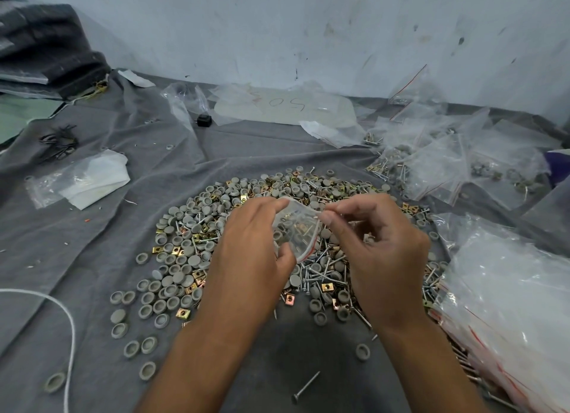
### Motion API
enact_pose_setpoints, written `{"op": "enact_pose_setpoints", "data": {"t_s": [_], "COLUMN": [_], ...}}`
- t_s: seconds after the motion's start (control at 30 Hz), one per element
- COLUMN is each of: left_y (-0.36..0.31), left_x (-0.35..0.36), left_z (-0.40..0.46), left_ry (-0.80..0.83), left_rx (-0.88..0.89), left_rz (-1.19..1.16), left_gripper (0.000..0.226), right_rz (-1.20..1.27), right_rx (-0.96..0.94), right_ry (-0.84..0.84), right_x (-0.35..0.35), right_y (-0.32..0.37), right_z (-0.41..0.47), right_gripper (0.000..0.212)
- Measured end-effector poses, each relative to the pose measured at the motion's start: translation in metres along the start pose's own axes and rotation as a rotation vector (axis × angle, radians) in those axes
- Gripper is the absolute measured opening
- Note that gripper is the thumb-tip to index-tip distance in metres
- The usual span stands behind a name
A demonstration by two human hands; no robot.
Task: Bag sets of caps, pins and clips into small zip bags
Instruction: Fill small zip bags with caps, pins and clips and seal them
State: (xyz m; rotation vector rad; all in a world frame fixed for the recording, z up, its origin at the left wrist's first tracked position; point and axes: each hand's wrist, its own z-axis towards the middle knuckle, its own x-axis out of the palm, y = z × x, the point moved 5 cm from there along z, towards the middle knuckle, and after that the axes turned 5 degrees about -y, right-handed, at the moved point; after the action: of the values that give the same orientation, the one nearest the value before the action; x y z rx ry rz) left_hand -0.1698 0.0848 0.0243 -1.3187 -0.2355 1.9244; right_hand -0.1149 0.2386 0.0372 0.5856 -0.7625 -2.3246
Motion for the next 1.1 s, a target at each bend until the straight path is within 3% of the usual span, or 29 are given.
{"op": "enact_pose_setpoints", "data": {"t_s": [0.13,0.27,0.47,0.53,0.63,0.73,1.1], "left_y": [-0.001,0.001,0.003,0.003,0.002,0.003,0.001], "left_x": [0.001,0.001,0.001,0.000,0.000,0.000,0.000], "left_z": [-0.001,-0.001,-0.001,-0.001,-0.001,-0.001,-0.001], "left_ry": [0.000,-0.004,0.002,0.007,0.009,0.010,0.013], "left_rx": [-0.001,0.000,-0.001,0.000,-0.001,-0.001,0.001], "left_rz": [0.000,0.003,0.011,0.013,0.015,0.014,0.015], "left_gripper": [0.059,0.059,0.059,0.059,0.058,0.058,0.057], "right_rz": [-0.044,-0.108,-0.145,-0.218,-0.379,-0.568,-0.656], "right_rx": [-0.093,-0.129,0.100,0.227,0.409,0.330,0.277], "right_ry": [-0.007,0.106,0.077,0.225,0.637,0.860,0.841], "right_x": [0.005,0.013,-0.004,-0.002,0.008,0.013,0.022], "right_y": [0.005,0.002,-0.020,-0.036,-0.060,-0.064,-0.052], "right_z": [-0.003,-0.005,0.003,-0.002,-0.022,-0.032,-0.036], "right_gripper": [0.010,0.011,0.012,0.016,0.021,0.023,0.015]}}
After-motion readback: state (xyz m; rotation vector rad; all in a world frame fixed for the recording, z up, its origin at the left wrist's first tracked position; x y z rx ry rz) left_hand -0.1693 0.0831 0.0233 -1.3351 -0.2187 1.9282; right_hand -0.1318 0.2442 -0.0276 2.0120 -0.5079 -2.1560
